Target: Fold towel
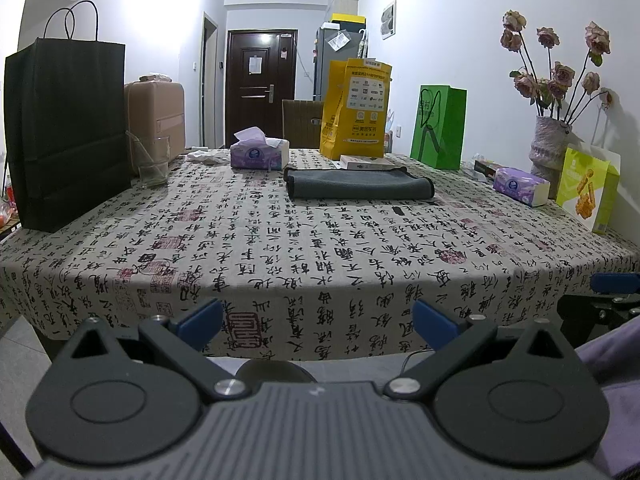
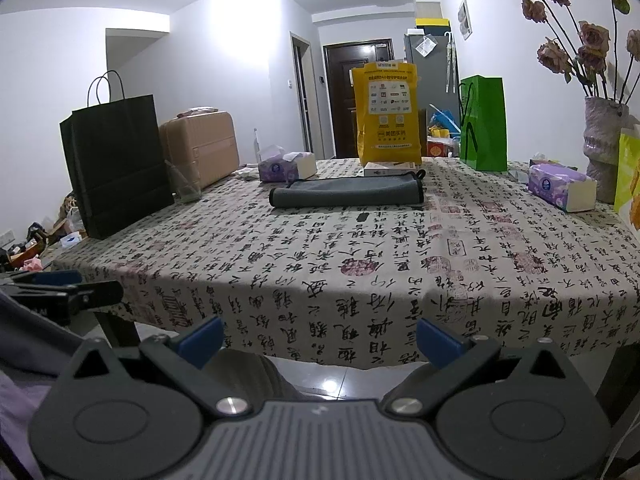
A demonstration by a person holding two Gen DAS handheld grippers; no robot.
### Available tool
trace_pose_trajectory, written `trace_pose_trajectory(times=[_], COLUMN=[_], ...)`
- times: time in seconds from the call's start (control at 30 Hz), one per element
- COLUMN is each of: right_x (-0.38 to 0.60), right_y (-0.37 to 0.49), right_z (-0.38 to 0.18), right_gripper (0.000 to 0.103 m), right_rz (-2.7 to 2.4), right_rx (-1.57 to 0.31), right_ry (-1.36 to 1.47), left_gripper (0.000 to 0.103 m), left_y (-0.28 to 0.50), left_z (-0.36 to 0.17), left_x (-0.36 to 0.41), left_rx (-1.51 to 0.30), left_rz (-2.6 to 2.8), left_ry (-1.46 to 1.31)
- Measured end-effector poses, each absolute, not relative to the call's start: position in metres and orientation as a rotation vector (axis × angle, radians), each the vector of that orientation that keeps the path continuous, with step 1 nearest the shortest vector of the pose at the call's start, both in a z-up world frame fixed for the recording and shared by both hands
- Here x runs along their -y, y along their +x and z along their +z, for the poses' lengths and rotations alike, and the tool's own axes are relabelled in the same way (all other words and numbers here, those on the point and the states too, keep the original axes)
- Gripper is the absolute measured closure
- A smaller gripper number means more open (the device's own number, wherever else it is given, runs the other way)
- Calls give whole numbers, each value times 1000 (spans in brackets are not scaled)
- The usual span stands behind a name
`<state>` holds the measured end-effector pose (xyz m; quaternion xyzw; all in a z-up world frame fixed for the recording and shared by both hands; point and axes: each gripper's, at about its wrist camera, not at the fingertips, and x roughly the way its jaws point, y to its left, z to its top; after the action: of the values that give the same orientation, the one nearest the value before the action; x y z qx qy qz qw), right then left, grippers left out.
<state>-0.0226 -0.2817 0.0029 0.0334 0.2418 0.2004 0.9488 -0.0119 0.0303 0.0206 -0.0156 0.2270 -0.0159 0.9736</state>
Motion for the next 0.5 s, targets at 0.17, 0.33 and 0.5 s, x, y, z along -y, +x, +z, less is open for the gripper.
trace_pose_trajectory(times=[0.17,0.33,0.5], right_x=[281,281,280], right_y=[-23,-22,-23], right_z=[3,2,1], right_gripper=[0,0,0], right_rz=[408,411,412], right_rx=[-493,-496,-498], right_ry=[68,70,71], left_gripper=[0,0,0], left_y=[-12,-12,-12], left_z=[21,21,21], left_x=[-30,-30,-30], left_rx=[-458,-458,-458], left_rz=[-32,-32,-32], left_ry=[-31,-32,-32])
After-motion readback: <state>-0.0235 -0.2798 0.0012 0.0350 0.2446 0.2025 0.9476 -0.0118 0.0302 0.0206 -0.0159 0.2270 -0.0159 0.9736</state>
